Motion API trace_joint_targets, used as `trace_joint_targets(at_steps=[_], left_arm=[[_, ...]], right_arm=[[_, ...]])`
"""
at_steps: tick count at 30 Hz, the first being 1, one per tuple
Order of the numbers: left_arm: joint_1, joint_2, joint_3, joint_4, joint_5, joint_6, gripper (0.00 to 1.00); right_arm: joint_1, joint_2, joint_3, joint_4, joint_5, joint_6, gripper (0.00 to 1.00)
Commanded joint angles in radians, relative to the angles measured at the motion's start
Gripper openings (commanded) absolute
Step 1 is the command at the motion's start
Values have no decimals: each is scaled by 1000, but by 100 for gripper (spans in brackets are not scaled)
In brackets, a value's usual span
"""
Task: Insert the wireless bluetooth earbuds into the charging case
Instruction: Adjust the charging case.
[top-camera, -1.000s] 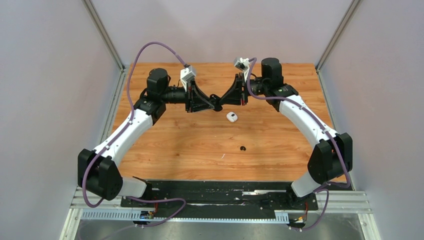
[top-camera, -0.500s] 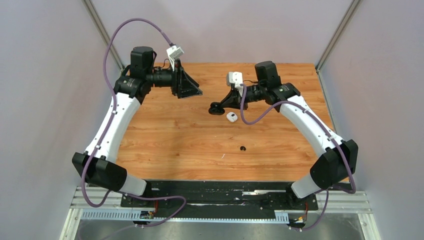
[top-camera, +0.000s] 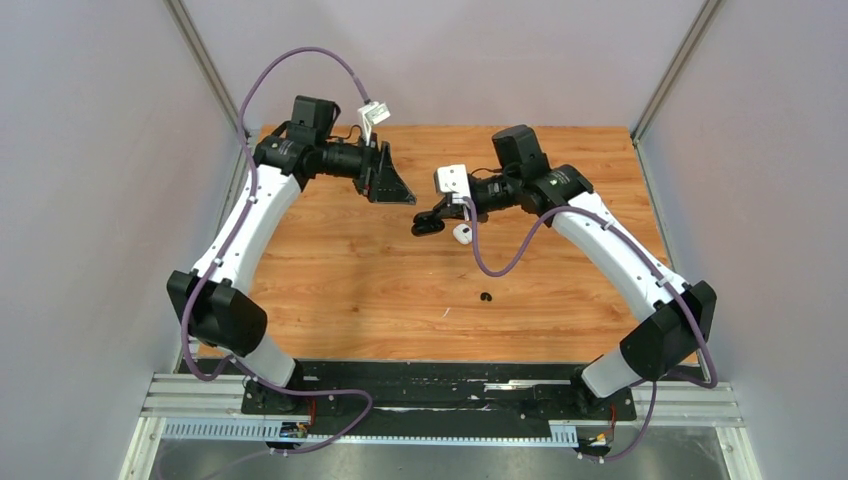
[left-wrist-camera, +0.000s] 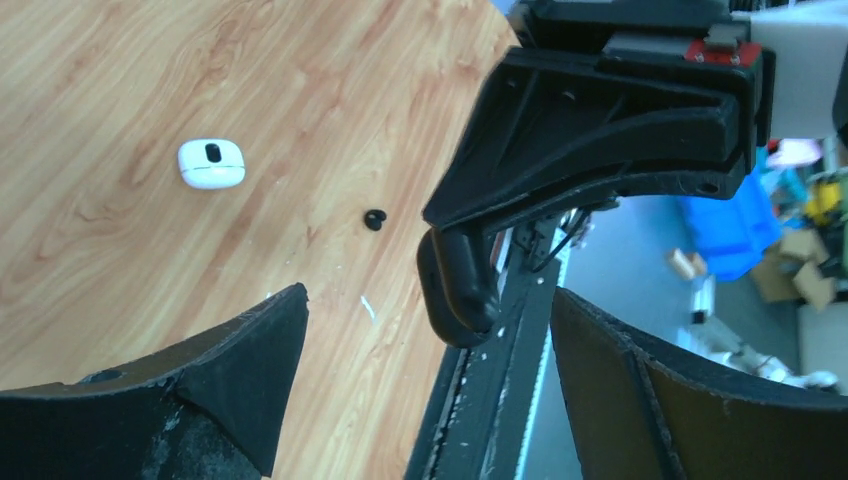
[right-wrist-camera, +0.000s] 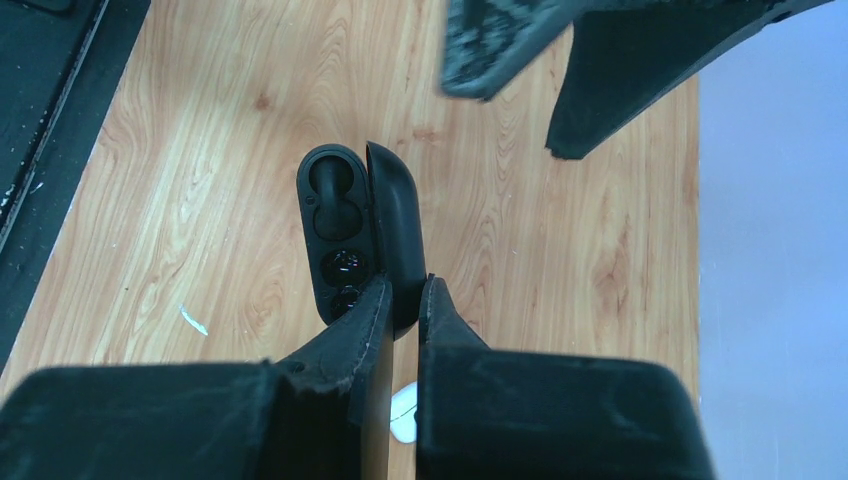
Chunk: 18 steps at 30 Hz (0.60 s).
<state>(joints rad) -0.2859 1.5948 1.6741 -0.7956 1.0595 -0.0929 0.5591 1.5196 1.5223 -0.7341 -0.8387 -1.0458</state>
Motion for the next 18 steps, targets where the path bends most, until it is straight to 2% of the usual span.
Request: trace_joint_targets(at_steps=[1, 4, 6, 9, 13, 18], left_arm=[[-75, -36, 97, -190, -87, 293, 92], [-82, -22, 96, -217, -57, 323, 72], [-83, -26, 81, -219, -41, 336, 67], [-87, -35, 62, -211, -22, 356, 65], [-95, -29, 61, -206, -23, 358, 56], [-107, -18, 64, -188, -53, 347, 54]], right_arm=[[14, 26, 102, -73, -15, -7, 0], [16, 64, 159, -132, -30, 22, 0], [16, 81, 187, -148, -39, 56, 0], [16, 95, 213, -163, -50, 86, 0], [20, 100, 217, -163, -56, 89, 0], [21, 96, 217, -158, -60, 101, 0]])
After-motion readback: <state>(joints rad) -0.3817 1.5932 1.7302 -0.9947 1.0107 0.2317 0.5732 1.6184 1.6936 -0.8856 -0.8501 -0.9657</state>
